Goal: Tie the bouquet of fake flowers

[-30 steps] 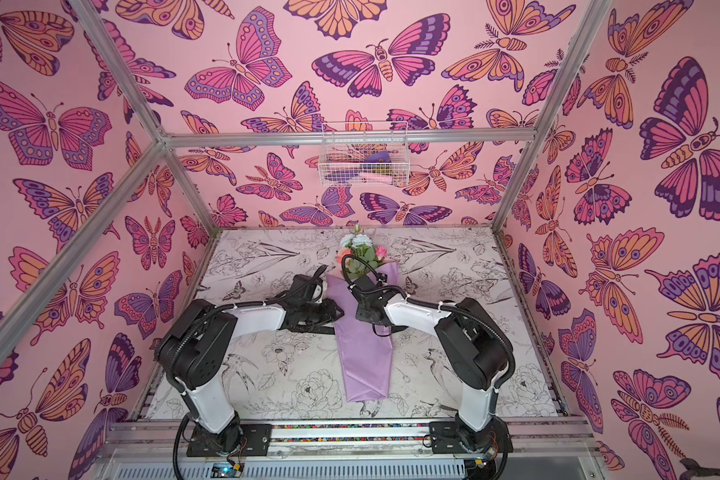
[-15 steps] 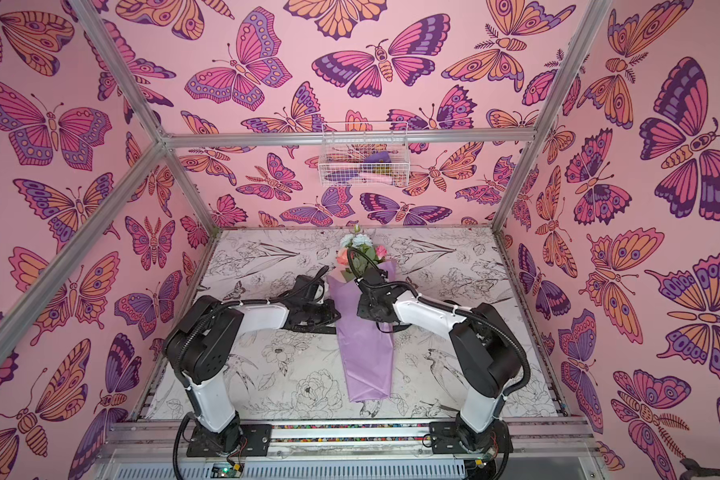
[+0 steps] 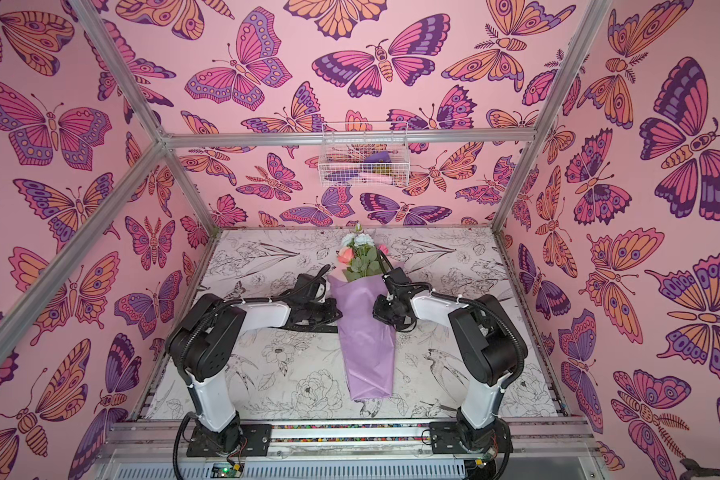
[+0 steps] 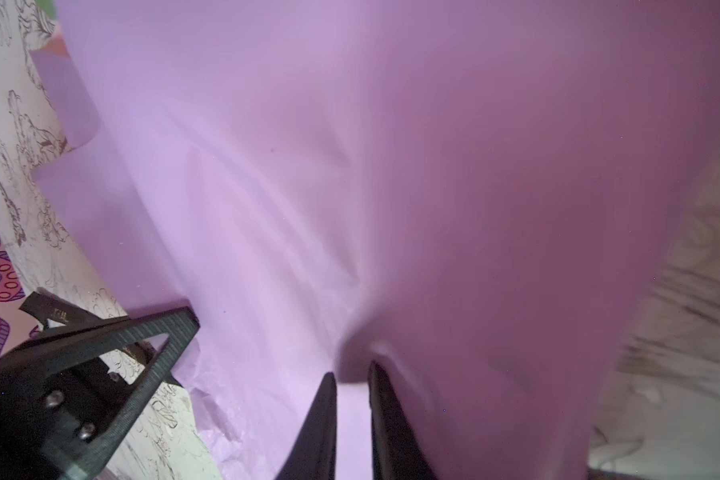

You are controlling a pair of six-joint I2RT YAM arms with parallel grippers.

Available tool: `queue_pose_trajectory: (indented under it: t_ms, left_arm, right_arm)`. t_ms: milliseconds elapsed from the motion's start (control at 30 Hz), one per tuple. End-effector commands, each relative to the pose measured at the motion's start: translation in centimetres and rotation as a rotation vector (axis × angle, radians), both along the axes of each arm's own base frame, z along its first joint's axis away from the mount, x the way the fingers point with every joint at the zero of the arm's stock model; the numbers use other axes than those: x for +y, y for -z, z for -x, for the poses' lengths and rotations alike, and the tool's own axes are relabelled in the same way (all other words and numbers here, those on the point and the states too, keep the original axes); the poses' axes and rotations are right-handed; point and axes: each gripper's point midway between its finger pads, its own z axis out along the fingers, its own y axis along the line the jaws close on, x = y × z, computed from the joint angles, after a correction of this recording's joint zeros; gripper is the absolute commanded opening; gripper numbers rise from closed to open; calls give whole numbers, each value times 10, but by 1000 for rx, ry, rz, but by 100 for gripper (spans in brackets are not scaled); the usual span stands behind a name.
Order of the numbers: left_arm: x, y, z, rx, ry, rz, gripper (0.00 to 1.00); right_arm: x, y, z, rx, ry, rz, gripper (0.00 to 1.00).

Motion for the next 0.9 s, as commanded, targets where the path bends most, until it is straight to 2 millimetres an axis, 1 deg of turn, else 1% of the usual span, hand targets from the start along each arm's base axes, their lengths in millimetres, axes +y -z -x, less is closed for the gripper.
queue_pose_trajectory:
  t_ms: [0,100,267,367,467,567,633,667,733,767,867]
  left_arm:
    - [13,35,18,95,-2,-84,0]
    - [14,37,20,98,-2,-90,0]
    - [18,39,21,102,-9,-101,0]
    - [19,39,22,102,-9,-104,0]
    - [19,39,23,103,-8,-104,0]
    - [18,36,23,98,-7,-99,0]
    - [17,34,22,98,-6,-92,0]
    - [16,34,23,99,-3,-89,0]
    - [14,29,22,94,0,-74,0]
    - [12,27,22,94,2,-68,0]
    - [8,19,21,89,-1,-36,0]
  right_arm:
    - [-5,6,-4,9,24,-79,20]
    - [-9,4,-8,0,35,-126,21]
    - [-23,9,-13,-1,56,-96,23]
    - [-39,11,-16,3,81,-69,23]
    - [-59,6,-16,-10,114,-41,22]
    - [-75,-4,-13,-22,137,4,22]
    - [-83,-11,-9,-25,141,42,21]
    - [-84,-17,-7,-33,140,47,21]
    - [-83,-31,-3,-63,128,52,21]
    - [-82,-43,-2,-92,118,58,21]
    - [-66,-67,8,-155,46,123,20]
